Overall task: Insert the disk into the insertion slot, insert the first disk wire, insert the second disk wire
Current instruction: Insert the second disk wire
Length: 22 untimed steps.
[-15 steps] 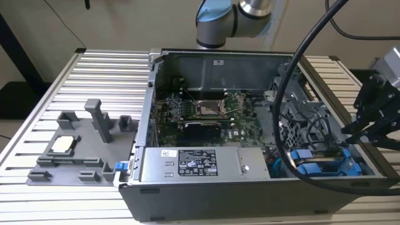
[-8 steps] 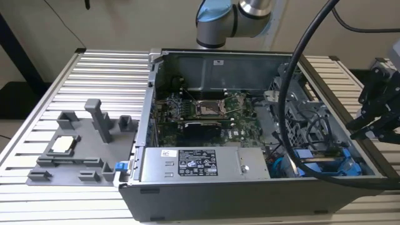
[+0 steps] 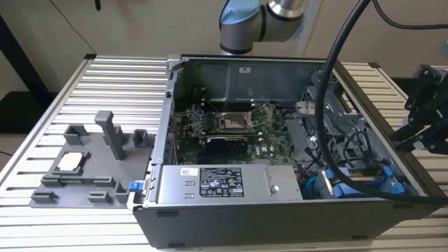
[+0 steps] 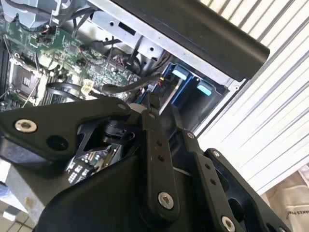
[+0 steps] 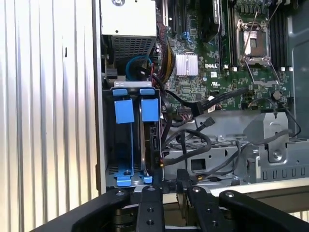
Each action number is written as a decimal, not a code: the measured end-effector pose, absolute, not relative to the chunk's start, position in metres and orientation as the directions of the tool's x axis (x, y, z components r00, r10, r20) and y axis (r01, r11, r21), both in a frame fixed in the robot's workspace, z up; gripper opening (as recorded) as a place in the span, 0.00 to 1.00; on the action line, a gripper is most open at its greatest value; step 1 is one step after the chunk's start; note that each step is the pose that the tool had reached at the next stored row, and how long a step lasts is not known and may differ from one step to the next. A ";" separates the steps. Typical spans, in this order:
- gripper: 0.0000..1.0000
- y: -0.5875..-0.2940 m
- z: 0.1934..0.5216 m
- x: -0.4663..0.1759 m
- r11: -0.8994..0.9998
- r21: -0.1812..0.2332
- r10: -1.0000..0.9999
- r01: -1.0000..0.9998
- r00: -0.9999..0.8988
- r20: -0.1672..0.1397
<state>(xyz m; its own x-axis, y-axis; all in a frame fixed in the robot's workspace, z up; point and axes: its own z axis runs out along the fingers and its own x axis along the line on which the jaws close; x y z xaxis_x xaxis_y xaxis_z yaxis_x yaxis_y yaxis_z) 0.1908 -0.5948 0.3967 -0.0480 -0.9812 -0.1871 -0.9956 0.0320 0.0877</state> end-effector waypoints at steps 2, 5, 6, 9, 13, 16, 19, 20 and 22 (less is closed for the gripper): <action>0.27 -0.592 0.397 0.189 0.032 0.084 -0.981 -0.996 -0.047 -0.186; 0.27 -0.587 0.397 0.184 0.032 0.071 -0.981 -0.997 -0.045 -0.187; 0.27 -0.585 0.397 0.183 0.032 0.066 -0.981 -0.997 -0.044 -0.187; 0.27 -0.579 0.397 0.176 0.032 0.050 -0.981 -0.998 -0.041 -0.187; 0.27 -0.568 0.396 0.169 0.032 0.034 -0.982 -0.999 -0.038 -0.184; 0.27 -0.561 0.395 0.163 0.032 0.020 -0.984 -0.999 -0.036 -0.174; 0.27 -0.556 0.393 0.161 0.028 0.012 -0.988 -1.000 -0.029 -0.154; 0.27 -0.554 0.393 0.160 0.026 0.010 -0.989 -1.000 -0.027 -0.146; 0.27 -0.551 0.392 0.158 0.023 0.006 -0.991 -1.000 -0.024 -0.129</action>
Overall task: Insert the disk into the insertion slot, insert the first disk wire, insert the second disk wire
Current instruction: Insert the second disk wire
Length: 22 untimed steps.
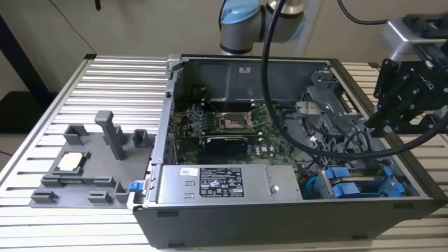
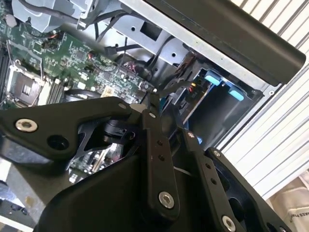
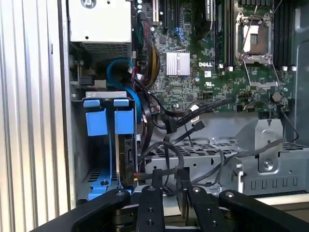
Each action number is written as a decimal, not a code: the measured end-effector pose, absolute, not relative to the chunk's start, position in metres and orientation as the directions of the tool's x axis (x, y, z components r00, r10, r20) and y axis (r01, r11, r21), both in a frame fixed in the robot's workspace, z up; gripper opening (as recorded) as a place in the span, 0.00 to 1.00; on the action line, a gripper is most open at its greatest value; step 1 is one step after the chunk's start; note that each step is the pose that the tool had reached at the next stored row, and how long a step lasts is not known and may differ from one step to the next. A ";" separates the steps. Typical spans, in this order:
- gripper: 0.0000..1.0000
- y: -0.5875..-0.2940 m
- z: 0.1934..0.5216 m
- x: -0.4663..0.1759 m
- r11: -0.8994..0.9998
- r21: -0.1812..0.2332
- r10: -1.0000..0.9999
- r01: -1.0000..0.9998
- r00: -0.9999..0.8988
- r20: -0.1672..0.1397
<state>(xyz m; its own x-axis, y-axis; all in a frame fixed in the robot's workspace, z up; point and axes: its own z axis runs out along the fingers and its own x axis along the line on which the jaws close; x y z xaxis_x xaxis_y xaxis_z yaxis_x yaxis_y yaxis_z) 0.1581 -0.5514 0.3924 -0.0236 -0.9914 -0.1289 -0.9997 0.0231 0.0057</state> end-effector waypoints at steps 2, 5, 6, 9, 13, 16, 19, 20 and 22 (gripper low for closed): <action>0.27 -0.548 0.392 0.156 0.020 0.000 -0.993 -1.000 -0.020 -0.117; 0.27 -0.545 0.390 0.151 0.017 -0.021 -0.994 -1.000 -0.015 -0.107; 0.27 -0.545 0.390 0.148 0.017 -0.029 -0.994 -0.999 -0.014 -0.107; 0.27 -0.545 0.390 0.142 0.018 -0.037 -0.994 -0.999 -0.014 -0.107; 0.27 -0.544 0.389 0.134 0.014 -0.048 -0.994 -0.999 -0.009 -0.105; 0.27 -0.542 0.388 0.131 0.006 -0.051 -0.995 -0.999 -0.001 -0.100; 0.27 -0.541 0.388 0.130 -0.012 -0.051 -0.997 -0.999 0.015 -0.071; 0.27 -0.540 0.388 0.130 -0.014 -0.052 -0.998 -0.999 0.017 -0.065; 0.27 -0.540 0.388 0.130 -0.014 -0.052 -0.998 -0.999 0.018 -0.064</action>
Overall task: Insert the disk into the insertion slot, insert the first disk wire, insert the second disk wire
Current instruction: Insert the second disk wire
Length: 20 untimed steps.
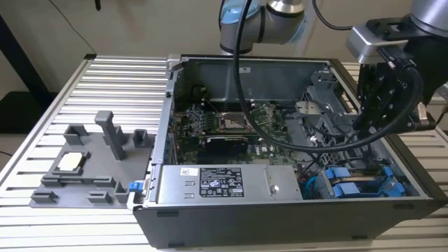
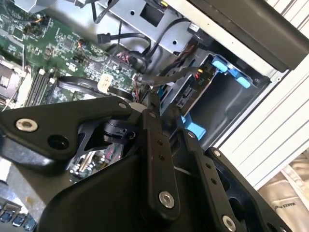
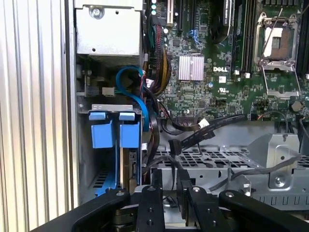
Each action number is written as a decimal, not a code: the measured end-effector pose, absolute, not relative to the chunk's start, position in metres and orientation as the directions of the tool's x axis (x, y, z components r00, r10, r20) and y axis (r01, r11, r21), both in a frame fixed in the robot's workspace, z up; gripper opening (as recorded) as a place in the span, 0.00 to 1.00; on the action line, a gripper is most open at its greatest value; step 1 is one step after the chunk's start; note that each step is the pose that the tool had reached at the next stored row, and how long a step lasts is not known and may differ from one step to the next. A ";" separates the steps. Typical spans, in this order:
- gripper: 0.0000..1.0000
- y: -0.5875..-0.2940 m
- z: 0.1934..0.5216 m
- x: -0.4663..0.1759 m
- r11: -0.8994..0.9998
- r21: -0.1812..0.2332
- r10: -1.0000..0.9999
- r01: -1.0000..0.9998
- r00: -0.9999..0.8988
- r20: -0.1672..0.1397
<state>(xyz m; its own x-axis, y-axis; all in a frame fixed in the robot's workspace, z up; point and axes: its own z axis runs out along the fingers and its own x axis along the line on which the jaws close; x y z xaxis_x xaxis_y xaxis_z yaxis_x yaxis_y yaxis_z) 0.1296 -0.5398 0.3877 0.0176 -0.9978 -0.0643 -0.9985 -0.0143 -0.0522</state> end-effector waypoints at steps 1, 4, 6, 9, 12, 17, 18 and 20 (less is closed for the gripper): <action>0.27 -0.540 0.388 0.130 -0.014 -0.052 -0.998 -0.999 0.018 -0.064; 0.27 -0.540 0.388 0.130 -0.014 -0.052 -0.998 -0.999 0.018 -0.064; 0.27 -0.540 0.388 0.129 -0.016 -0.052 -0.998 -0.999 0.019 -0.064; 0.27 -0.540 0.387 0.126 -0.030 -0.052 -0.997 -0.998 0.034 -0.064; 0.27 -0.539 0.385 0.121 -0.041 -0.052 -0.997 -0.998 0.045 -0.064; 0.27 -0.537 0.382 0.107 -0.045 -0.060 -0.997 -0.997 0.049 -0.064; 0.27 -0.536 0.381 0.104 -0.045 -0.062 -0.997 -0.997 0.049 -0.064; 0.27 -0.534 0.380 0.099 -0.045 -0.064 -0.997 -0.997 0.049 -0.062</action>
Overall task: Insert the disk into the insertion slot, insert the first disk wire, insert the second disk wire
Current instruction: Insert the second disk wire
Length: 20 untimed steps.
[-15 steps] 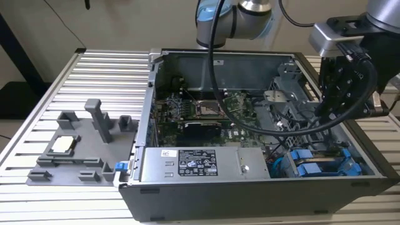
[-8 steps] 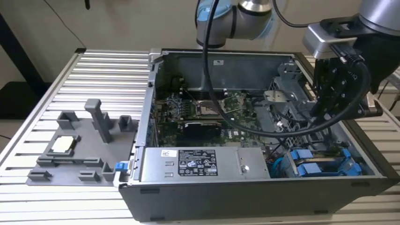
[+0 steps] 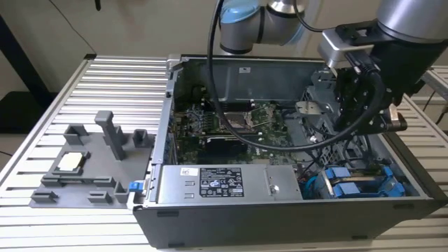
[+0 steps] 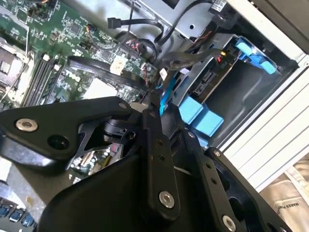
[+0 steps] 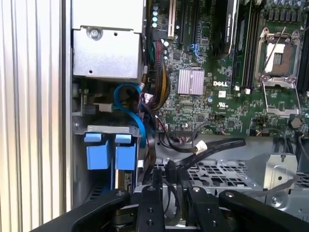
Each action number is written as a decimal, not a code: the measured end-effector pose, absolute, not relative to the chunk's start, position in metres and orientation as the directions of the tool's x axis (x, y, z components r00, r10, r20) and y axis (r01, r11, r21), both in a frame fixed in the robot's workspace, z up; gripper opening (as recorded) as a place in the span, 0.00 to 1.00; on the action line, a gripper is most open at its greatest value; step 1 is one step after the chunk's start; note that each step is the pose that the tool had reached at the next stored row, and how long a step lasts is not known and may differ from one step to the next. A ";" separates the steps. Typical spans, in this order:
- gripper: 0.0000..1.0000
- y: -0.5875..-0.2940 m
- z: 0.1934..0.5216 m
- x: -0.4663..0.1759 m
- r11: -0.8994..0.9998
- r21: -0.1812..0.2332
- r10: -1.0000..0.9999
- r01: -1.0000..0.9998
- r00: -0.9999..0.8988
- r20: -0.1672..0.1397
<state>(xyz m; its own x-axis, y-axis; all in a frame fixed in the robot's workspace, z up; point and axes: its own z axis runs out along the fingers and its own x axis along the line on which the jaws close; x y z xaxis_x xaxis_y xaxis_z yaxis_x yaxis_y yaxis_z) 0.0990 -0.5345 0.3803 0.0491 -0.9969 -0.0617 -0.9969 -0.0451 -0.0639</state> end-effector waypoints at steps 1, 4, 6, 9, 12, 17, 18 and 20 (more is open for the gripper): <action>0.27 -0.533 0.379 0.097 -0.045 -0.064 -0.997 -0.997 0.049 -0.058; 0.27 -0.529 0.376 0.094 -0.047 -0.073 -0.997 -0.996 0.051 -0.055; 0.27 -0.529 0.374 0.092 -0.050 -0.080 -0.997 -0.995 0.055 -0.052; 0.27 -0.527 0.371 0.090 -0.052 -0.082 -0.998 -0.995 0.056 -0.037; 0.27 -0.526 0.368 0.088 -0.058 -0.099 -0.998 -0.993 0.061 -0.035; 0.27 -0.524 0.363 0.083 -0.086 -0.126 -0.996 -0.988 0.090 -0.025; 0.27 -0.524 0.363 0.083 -0.088 -0.125 -0.996 -0.988 0.092 -0.023; 0.27 -0.524 0.363 0.083 -0.091 -0.125 -0.995 -0.988 0.094 -0.021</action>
<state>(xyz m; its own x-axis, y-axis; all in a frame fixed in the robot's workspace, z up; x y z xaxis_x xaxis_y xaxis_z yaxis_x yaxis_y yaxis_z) 0.0830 -0.5238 0.3628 0.0939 -0.9954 -0.0211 -0.9880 -0.0905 -0.1252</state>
